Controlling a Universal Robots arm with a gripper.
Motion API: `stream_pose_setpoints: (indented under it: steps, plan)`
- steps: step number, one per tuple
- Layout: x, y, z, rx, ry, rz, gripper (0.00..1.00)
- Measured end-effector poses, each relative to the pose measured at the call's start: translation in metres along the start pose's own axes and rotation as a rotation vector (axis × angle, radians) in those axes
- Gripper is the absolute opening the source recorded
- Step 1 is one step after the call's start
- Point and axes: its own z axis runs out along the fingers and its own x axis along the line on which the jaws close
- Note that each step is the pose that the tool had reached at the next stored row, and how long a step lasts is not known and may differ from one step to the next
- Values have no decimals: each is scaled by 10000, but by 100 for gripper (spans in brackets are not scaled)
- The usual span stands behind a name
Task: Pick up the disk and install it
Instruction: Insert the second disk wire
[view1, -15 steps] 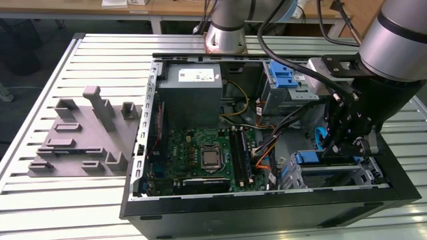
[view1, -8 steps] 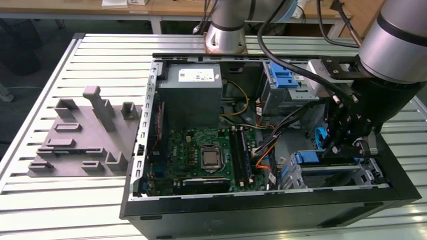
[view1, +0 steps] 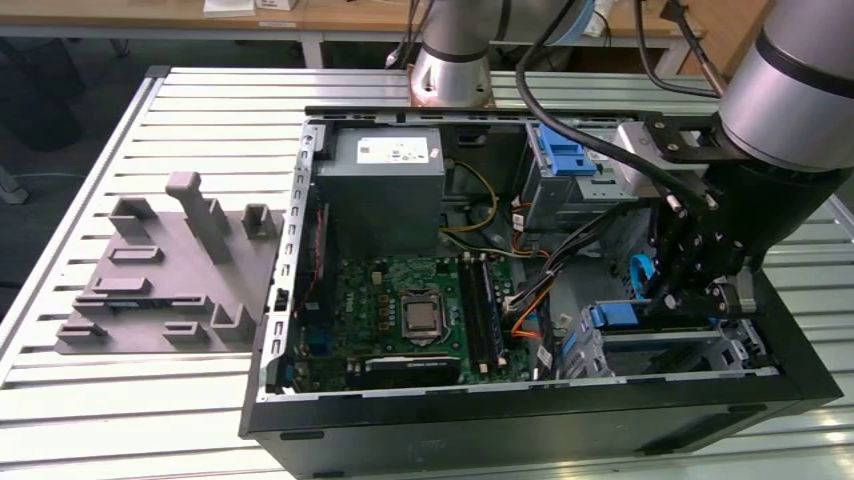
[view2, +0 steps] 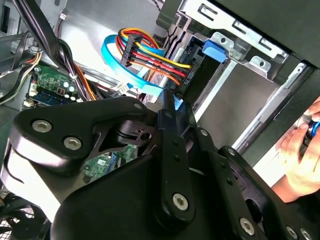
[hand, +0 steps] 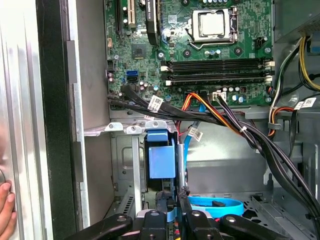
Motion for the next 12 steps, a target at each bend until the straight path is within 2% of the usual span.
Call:
stream_pose_setpoints:
  steps: [4, 8, 9, 12]
  plan:
    - [5, -1, 3, -2, -26, 1, 23]
    - [6, -1, 3, -7, -106, 5, 24]
    - [5, -1, 4, -7, -111, 5, 31]
    - [7, -1, -1, -8, -124, 5, 31]
